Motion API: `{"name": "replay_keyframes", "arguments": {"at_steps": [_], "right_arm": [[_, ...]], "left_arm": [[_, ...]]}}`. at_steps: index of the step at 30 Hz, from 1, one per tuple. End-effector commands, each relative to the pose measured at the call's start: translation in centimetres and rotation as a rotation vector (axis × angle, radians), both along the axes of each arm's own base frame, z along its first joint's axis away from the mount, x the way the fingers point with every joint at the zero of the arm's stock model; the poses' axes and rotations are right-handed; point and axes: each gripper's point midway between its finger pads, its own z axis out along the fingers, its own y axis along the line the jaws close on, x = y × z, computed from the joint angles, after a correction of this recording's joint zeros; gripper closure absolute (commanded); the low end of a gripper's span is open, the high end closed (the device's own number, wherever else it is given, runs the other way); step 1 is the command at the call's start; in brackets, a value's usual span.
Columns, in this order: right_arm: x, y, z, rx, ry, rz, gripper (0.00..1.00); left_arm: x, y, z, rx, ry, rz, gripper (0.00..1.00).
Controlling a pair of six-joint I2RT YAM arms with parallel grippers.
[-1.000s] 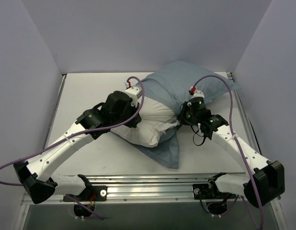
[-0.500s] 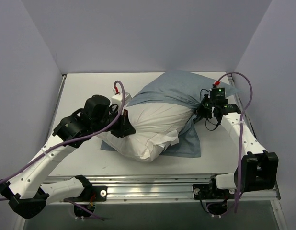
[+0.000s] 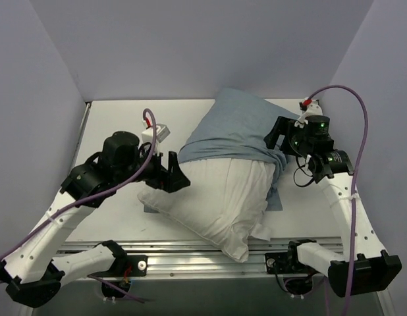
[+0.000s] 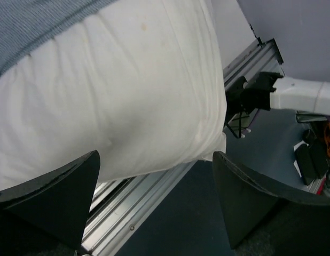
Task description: Remove the pillowcase from the pillow
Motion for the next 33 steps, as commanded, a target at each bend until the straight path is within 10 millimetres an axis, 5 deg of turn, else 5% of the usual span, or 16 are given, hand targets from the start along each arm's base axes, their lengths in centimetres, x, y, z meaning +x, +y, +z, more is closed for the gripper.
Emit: {"name": "replay_keyframes", "arguments": {"at_steps": [1, 7, 15, 17, 18, 20, 21, 27, 31, 33], "right_arm": [[-1.3, 2.6, 2.9, -0.049, -0.067, 0.174, 0.2], [-0.3, 7.8, 5.8, -0.077, -0.151, 0.403, 0.11], [2.4, 17.6, 5.3, -0.234, -0.166, 0.697, 0.05], [2.9, 19.4, 3.0, -0.275, -0.116, 0.769, 0.04], [3.2, 20.2, 3.4, -0.285, -0.127, 0.791, 0.04], [2.8, 22.1, 0.6, -0.321, -0.056, 0.872, 0.02], [2.7, 22.7, 0.4, -0.328, -0.052, 0.9, 0.0], [1.3, 25.2, -5.5, -0.405, 0.08, 1.048, 0.0], [2.9, 24.1, -8.1, -0.524, 0.125, 0.987, 0.14], [5.3, 21.8, -8.7, -0.65, 0.136, 0.847, 0.45]], "left_arm": [[5.0, -0.8, -0.3, 0.022, -0.015, 0.133, 0.06], [11.5, -1.3, -6.6, 0.128, 0.07, 0.229, 0.06], [12.3, -2.6, -12.4, 0.181, 0.175, 0.195, 0.06], [11.3, -2.5, -13.6, 0.176, 0.213, 0.184, 0.04], [10.9, -2.7, -13.8, 0.158, 0.226, 0.176, 0.08], [9.9, -2.2, -14.9, 0.159, 0.255, 0.18, 0.23], [9.6, -2.2, -15.0, 0.15, 0.261, 0.182, 0.41], [8.5, -1.4, -16.1, 0.147, 0.277, 0.206, 0.96], [8.8, -1.2, -15.7, 0.141, 0.253, 0.224, 0.98], [8.8, -0.8, -15.0, 0.144, 0.236, 0.233, 0.98]]}}
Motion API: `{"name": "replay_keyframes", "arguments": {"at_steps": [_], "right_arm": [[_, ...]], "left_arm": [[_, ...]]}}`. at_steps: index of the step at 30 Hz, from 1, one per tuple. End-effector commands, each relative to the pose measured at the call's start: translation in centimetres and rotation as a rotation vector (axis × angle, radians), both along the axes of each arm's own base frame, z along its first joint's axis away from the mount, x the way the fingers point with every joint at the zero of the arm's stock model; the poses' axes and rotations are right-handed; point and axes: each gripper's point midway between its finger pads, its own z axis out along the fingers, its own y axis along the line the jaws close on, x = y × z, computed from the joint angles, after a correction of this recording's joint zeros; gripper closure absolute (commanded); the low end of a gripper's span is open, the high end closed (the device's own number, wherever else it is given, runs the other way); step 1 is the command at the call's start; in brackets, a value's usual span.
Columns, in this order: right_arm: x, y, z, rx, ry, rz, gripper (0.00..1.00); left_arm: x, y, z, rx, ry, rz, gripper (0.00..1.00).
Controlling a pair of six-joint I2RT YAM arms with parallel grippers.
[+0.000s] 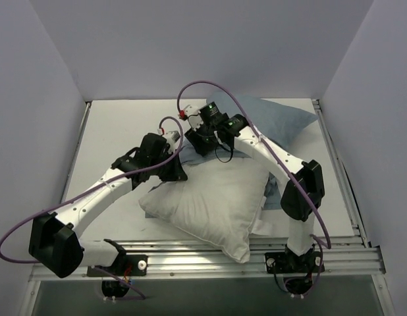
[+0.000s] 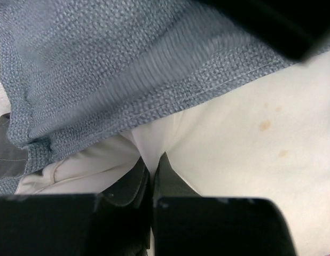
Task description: Remove the pillowcase from the pillow
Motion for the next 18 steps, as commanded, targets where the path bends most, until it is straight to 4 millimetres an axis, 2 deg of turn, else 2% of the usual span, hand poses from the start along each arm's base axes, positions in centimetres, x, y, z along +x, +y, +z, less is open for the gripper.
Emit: {"name": "replay_keyframes", "arguments": {"at_steps": [1, 2, 3, 5, 8, 9, 10, 11, 12, 13, 15, 16, 17, 18], "right_arm": [[3.3, -4.4, -1.3, -0.205, -0.1, -0.179, 0.61], [4.3, -5.0, -0.6, -0.206, -0.134, -0.221, 0.88], [5.5, -6.2, 0.0, -0.199, -0.157, -0.282, 0.98], [7.8, -7.7, 1.7, -0.192, -0.215, -0.371, 1.0], [11.2, -12.5, 2.5, -0.252, -0.261, -0.566, 1.0], [12.4, -13.7, 4.4, -0.237, -0.3, -0.625, 1.0], [13.3, -16.1, 4.7, -0.253, -0.299, -0.699, 1.0], [14.0, -17.4, 4.8, -0.275, -0.31, -0.747, 1.0], [14.8, -18.4, 6.3, -0.259, -0.34, -0.794, 1.0], [15.5, -20.3, 6.0, -0.272, -0.335, -0.852, 1.0], [16.3, -22.9, 7.3, -0.277, -0.365, -0.949, 1.0], [16.9, -25.4, 6.9, -0.294, -0.357, -1.015, 1.0], [17.3, -26.8, 6.8, -0.276, -0.352, -1.078, 1.0], [17.6, -28.1, 6.6, -0.259, -0.338, -1.121, 1.0]], "left_arm": [[-1.1, 0.8, 0.8, 0.019, -0.002, 0.0, 0.98], [-1.0, 1.2, 1.0, 0.033, -0.018, 0.004, 0.98], [-1.5, 1.8, 1.3, 0.048, -0.017, 0.005, 0.98], [-1.8, 2.6, 1.7, 0.078, -0.031, 0.014, 0.98], [-3.1, 3.9, 2.9, 0.095, -0.039, 0.015, 0.98], [-3.7, 4.6, 3.7, 0.098, -0.053, 0.025, 0.98], [-4.0, 5.0, 4.0, 0.102, -0.061, 0.03, 0.98], [-4.2, 5.3, 4.6, 0.1, -0.077, 0.036, 0.98], [-4.9, 6.1, 5.3, 0.104, -0.094, 0.048, 0.98], [-5.2, 6.4, 5.7, 0.106, -0.1, 0.054, 0.98], [-5.9, 7.4, 6.9, 0.107, -0.123, 0.074, 0.98], [-6.2, 7.7, 7.4, 0.106, -0.13, 0.078, 0.98], [-6.6, 8.1, 7.5, 0.115, -0.121, 0.087, 0.98], [-7.0, 8.4, 8.5, 0.1, -0.145, 0.095, 0.98]]}}
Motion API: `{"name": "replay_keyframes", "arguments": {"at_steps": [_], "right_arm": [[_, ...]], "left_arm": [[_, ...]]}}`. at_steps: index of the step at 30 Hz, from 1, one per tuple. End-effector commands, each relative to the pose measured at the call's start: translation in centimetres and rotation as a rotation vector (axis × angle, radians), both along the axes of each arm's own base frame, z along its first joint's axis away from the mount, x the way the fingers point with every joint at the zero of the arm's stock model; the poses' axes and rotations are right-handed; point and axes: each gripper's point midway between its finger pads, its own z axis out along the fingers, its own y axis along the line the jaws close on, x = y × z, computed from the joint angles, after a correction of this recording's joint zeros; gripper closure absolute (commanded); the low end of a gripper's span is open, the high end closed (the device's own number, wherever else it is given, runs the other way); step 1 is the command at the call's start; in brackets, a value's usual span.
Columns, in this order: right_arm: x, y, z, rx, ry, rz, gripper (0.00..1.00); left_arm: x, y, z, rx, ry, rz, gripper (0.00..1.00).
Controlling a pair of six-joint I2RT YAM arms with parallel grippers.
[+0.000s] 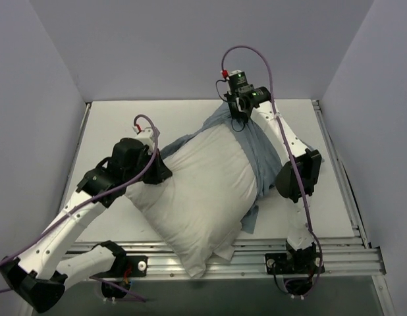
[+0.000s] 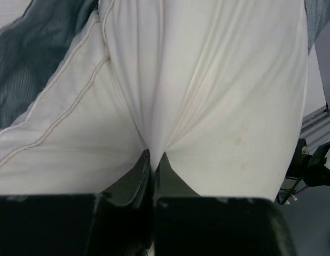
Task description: Remove the pillowcase from the pillow
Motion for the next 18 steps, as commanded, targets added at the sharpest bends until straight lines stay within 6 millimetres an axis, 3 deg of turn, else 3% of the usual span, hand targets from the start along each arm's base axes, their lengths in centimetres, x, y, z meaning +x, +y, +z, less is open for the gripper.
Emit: {"name": "replay_keyframes", "arguments": {"at_steps": [1, 2, 5, 8, 11, 12, 15, 17, 18], "right_arm": [[4.4, -17.0, 2.9, -0.163, -0.144, -0.53, 1.0], [4.7, -19.7, 2.6, -0.124, -0.142, -0.612, 1.0], [5.1, -22.2, 1.5, -0.066, -0.111, -0.656, 1.0], [5.4, -21.1, 0.2, -0.025, -0.077, -0.609, 1.0], [5.6, -17.9, -0.6, 0.097, -0.048, -0.496, 1.0], [5.9, -16.3, 1.0, 0.148, -0.087, -0.447, 1.0], [5.6, -11.5, 2.5, 0.262, -0.102, -0.294, 1.0], [4.9, -9.3, 5.4, 0.314, -0.139, -0.211, 0.84], [4.5, -8.5, 6.4, 0.323, -0.155, -0.186, 0.76]], "left_arm": [[-4.9, 4.4, 1.0, 0.098, 0.069, 0.032, 0.98], [-5.4, 4.9, 1.1, 0.103, 0.079, 0.042, 0.98], [-6.4, 6.1, 1.6, 0.108, 0.069, 0.07, 0.98], [-6.5, 6.9, 0.4, 0.147, 0.093, 0.102, 0.98], [-5.5, 7.1, -1.1, 0.182, 0.097, 0.131, 0.98], [-4.9, 7.1, -1.7, 0.203, 0.101, 0.144, 0.98], [-1.7, 6.9, -2.0, 0.258, 0.054, 0.192, 0.98], [1.2, 6.0, -1.4, 0.27, 0.0, 0.203, 0.93], [2.2, 5.5, -0.9, 0.27, -0.022, 0.195, 0.85]]}}
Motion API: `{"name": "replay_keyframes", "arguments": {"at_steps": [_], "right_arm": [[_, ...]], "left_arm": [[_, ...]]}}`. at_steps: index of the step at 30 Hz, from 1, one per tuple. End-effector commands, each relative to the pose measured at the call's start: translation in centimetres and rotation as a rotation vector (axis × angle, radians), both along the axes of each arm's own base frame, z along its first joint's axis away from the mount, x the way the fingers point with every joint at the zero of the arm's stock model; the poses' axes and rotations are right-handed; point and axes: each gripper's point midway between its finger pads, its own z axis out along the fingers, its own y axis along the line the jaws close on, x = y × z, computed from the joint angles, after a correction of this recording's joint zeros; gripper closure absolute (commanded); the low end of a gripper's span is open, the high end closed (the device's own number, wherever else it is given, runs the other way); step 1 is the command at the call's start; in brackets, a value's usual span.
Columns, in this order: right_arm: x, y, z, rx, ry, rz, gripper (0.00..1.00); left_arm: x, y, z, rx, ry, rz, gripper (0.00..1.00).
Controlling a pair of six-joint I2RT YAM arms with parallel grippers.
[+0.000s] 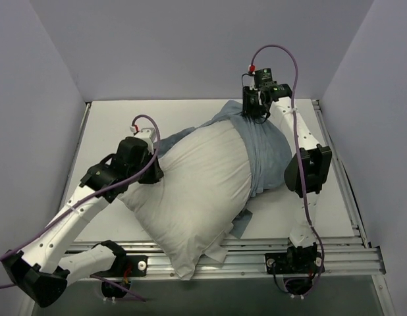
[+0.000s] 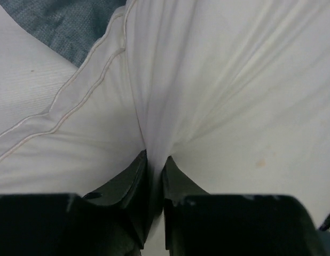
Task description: Remove the pillowcase from the pillow
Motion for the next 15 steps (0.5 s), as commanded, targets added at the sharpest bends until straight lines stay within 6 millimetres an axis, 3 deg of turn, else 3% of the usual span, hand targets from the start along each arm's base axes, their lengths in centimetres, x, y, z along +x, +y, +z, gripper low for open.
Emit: {"name": "replay_keyframes", "arguments": {"at_steps": [1, 3, 4, 5, 6, 7, 8, 9, 10, 11, 12, 13, 15], "right_arm": [[1.3, -1.4, 10.9, 0.005, -0.321, -0.015, 0.6], [0.1, -0.7, 12.3, 0.011, -0.346, 0.005, 0.48], [-1.2, -0.5, 14.5, 0.027, -0.386, 0.005, 0.38], [-1.9, -0.8, 15.3, 0.031, -0.4, -0.006, 0.35], [-2.4, -1.1, 16.0, 0.041, -0.423, -0.019, 0.31], [-4.2, -1.6, 16.6, 0.045, -0.435, -0.03, 0.24], [-5.1, -2.1, 16.9, 0.06, -0.441, -0.057, 0.21], [-5.8, -2.3, 17.0, 0.069, -0.451, -0.071, 0.17], [-7.9, -2.9, 16.5, 0.077, -0.442, -0.083, 0.14], [-8.7, -3.6, 16.1, 0.085, -0.436, -0.101, 0.13], [-10.4, -4.0, 17.3, 0.115, -0.467, -0.12, 0.11], [-11.4, -4.3, 14.7, 0.106, -0.415, -0.128, 0.09], [-13.5, -4.9, 14.9, 0.123, -0.427, -0.145, 0.07]], "left_arm": [[3.1, 1.5, 1.0, 0.122, -0.058, 0.058, 0.77], [5.4, -0.1, 3.7, 0.119, -0.121, 0.007, 0.58], [6.0, -0.7, 4.8, 0.119, -0.149, -0.024, 0.53], [6.6, -1.5, 5.5, 0.119, -0.161, -0.049, 0.46], [6.7, -2.6, 7.9, 0.092, -0.216, -0.081, 0.39], [6.7, -3.3, 8.9, 0.094, -0.241, -0.103, 0.27], [6.7, -4.1, 9.5, 0.115, -0.266, -0.131, 0.21], [6.3, -5.0, 11.4, 0.109, -0.315, -0.151, 0.16], [4.8, -7.1, 12.1, 0.128, -0.351, -0.207, 0.09], [4.3, -8.4, 12.1, 0.16, -0.367, -0.256, 0.06], [3.4, -9.7, 12.3, 0.168, -0.383, -0.295, 0.04], [1.2, -12.2, 12.8, 0.163, -0.41, -0.378, 0.0], [0.2, -14.4, 11.6, 0.245, -0.439, -0.437, 0.04]]}}
